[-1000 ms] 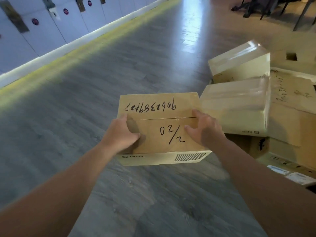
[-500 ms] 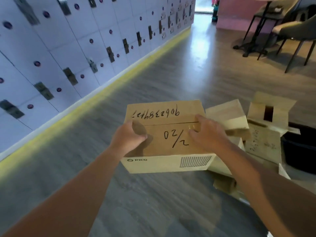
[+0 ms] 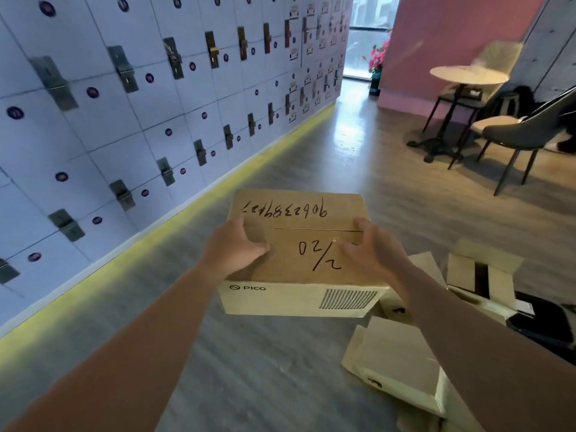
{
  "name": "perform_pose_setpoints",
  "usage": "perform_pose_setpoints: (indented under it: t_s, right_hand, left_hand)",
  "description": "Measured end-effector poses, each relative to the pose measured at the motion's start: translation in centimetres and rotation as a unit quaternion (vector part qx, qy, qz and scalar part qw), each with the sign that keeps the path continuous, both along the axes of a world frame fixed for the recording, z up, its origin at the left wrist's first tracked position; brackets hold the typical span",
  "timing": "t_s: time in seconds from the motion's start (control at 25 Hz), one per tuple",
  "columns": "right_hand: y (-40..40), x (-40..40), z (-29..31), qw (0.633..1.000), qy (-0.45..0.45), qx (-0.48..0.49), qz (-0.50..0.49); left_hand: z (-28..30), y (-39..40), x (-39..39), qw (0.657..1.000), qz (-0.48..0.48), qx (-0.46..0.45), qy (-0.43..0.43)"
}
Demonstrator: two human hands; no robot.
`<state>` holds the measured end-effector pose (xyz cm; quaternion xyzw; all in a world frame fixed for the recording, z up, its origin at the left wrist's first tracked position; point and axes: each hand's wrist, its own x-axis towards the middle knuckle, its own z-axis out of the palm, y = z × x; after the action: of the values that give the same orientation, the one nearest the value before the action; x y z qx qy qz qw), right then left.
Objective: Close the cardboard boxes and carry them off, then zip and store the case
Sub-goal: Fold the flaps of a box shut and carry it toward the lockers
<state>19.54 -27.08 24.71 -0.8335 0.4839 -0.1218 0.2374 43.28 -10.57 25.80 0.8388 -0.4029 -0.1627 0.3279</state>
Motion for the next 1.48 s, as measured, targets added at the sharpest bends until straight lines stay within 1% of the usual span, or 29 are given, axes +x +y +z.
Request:
perform_pose_setpoints:
  t_s: [0.12, 0.2, 0.36, 0.48, 0.56, 0.68, 0.8, 1.0, 1.12, 1.24, 1.48]
  right_hand:
    - [-3.8, 3.5, 1.1, 1.000, -0.002, 0.009, -0.020]
    - [-7.4, 5.6, 1.3, 0.999, -0.002, 0.011, -0.033]
    - [-17.0, 9.8, 0.8, 0.999, 0.001, 0.015, -0.034]
    - [-25.1, 12.7, 0.7, 0.999, -0.027, 0.012, -0.030]
    - [-31.7, 14.9, 1.0, 0.998, -0.044, 0.019, -0.032]
    - [-40.6, 18.5, 2.3, 0.999, -0.030, 0.028, -0.031]
    - [-49.6, 22.4, 3.2, 0.999, -0.018, 0.005, -0.029]
    - [-66.5, 31.1, 1.9, 0.999, 0.000, -0.021, -0.028]
    - [-75.9, 35.8, 1.3, 0.999, 0.007, -0.020, -0.040]
    - [-85.9, 39.6, 2.2, 0.998, -0.001, -0.005, -0.067]
    - [-105.7, 44.1, 3.5, 0.996, -0.010, -0.036, -0.086]
  left_hand:
    - [1.4, -4.9, 3.8, 1.000, -0.019, 0.008, -0.023]
    - [1.7, -9.4, 6.3, 0.999, -0.028, 0.010, -0.024]
    - [1.3, -20.0, 10.5, 0.999, -0.040, 0.006, -0.031]
    - [0.9, -28.3, 13.4, 0.999, -0.046, 0.001, -0.020]
    - [1.2, -34.7, 15.7, 0.999, -0.045, -0.001, -0.009]
    - [2.0, -43.5, 19.0, 0.999, -0.047, 0.004, -0.016]
    - [2.3, -52.0, 23.0, 0.999, -0.043, 0.002, -0.020]
    - [0.8, -69.1, 31.9, 0.998, -0.040, 0.005, -0.045]
    - [0.1, -79.4, 37.0, 0.997, -0.053, -0.008, -0.054]
    - [0.7, -90.6, 41.3, 0.996, -0.068, -0.008, -0.049]
    - [1.7, -111.5, 46.7, 0.991, -0.118, -0.027, -0.048]
